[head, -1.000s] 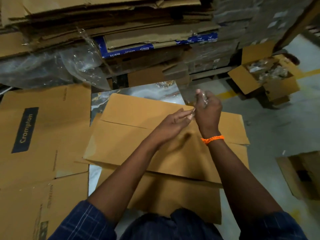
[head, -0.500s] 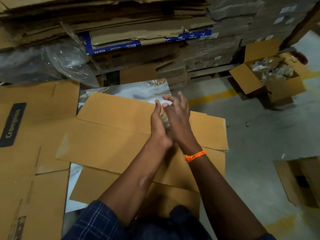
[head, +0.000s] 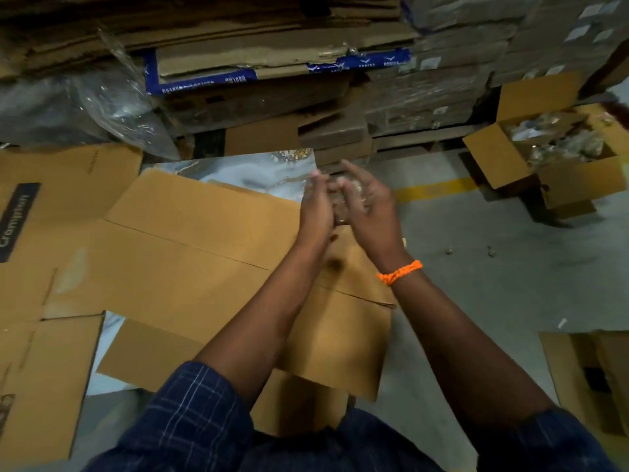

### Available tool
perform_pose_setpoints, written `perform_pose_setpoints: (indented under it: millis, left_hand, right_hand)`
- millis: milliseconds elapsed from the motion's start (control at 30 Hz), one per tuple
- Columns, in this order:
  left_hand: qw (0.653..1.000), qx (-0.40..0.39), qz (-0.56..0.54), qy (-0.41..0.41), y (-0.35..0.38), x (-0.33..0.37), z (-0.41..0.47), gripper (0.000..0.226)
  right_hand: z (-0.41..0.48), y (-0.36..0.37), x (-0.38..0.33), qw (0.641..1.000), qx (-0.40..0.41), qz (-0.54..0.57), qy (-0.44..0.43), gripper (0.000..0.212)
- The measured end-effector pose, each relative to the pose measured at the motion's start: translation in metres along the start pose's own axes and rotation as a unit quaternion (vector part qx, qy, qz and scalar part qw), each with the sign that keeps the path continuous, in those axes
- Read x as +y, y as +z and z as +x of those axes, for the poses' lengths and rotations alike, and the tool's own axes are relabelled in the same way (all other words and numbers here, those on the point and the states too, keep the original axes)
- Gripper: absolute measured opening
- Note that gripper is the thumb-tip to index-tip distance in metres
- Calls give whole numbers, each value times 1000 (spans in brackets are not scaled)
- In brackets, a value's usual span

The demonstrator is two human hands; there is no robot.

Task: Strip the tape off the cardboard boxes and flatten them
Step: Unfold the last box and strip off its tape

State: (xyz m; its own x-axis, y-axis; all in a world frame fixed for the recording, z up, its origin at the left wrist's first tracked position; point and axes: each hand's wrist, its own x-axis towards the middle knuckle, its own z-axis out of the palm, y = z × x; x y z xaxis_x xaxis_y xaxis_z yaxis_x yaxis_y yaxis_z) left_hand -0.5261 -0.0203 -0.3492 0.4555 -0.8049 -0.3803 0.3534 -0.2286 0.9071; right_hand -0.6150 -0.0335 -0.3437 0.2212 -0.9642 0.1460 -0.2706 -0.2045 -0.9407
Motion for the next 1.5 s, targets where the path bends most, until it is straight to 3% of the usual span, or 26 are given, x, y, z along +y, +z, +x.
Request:
perform_pose_setpoints:
  millis: [33,100,167,233,367,467,533,667,733,800,967,1067,1133,1233,1367,1500]
  left_hand:
    - [994,-37,98,42,-2,-1,-2,47]
    - [947,-96,281,122,-22,-11,-10,32]
    - [895,-135,376,198,-44,-23,-20,25]
    - [863,-143,416,248,-59,-34,-27,25]
    - [830,-114,461,291,-72,-49,-29,24]
    - [819,-114,484,286,-68,-55,-33,24]
    - [818,-111,492,277,-65,-55,-33,24]
    - [819,-103,500,262,-61,-55,-31,24]
    - [819,-104,501,259,-60,-57,-30,23]
    - [817,-103,501,267,-58,-59,-30,22]
    - [804,-100,512,285,-60,-62,-27,21]
    - [754,-90,574,305,-66,-65,-32,30]
    - [707,-79,623,324,-73,-71,-43,40]
    - [664,-63,655,354,-86,-84,-55,43]
    - [671,-42,641,371,-80,-81,-55,48]
    - [696,-41,606,383,-76,-60,-63,49]
  right_hand:
    - [11,-8,9,1000,17,-5,19,23]
    - [31,-23,23,995,60,-78,13,46]
    - [44,-35,32,986,66,-153,-8,72]
    - [51,-43,36,976,33,-216,-22,79]
    - [80,-57,65,948,-86,-298,71,66]
    - [103,-70,77,933,-191,-284,116,33]
    - [111,-80,79,945,-138,-280,94,23]
    - [129,-95,77,964,5,-264,31,42]
    - [139,-100,79,959,64,-277,-14,27]
    - [146,-103,84,949,68,-303,-57,20]
    - [117,-91,82,969,-69,-236,-4,25]
    - [65,-75,62,964,-218,-148,22,24]
    - [27,-66,54,938,-319,-137,-1,29]
    - [-7,-57,53,892,-378,-218,-116,52]
    - [-16,-61,51,814,-430,-363,-146,81]
    - [-17,-71,60,776,-425,-450,-121,109]
